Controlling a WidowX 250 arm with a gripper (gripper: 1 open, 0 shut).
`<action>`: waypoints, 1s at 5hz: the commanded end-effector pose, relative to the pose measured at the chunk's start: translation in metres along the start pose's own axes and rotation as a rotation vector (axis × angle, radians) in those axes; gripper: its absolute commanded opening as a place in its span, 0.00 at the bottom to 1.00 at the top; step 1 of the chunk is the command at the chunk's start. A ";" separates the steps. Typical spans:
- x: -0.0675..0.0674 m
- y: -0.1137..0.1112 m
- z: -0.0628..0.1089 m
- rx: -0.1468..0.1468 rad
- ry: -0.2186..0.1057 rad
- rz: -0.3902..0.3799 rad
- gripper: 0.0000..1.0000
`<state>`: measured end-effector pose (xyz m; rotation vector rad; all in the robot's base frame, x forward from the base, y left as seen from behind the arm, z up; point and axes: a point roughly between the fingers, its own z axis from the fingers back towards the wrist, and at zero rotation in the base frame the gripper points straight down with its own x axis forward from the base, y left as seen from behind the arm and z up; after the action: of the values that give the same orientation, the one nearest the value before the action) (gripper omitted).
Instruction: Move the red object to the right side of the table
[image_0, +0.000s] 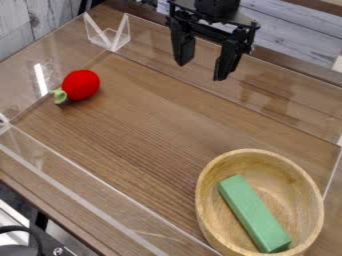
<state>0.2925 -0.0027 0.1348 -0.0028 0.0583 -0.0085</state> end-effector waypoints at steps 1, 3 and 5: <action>-0.004 0.006 -0.010 0.000 0.029 0.001 1.00; -0.029 0.089 -0.021 0.029 -0.013 0.029 1.00; -0.044 0.163 -0.031 0.063 -0.072 -0.011 1.00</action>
<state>0.2446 0.1570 0.0954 0.0334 0.0203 -0.0148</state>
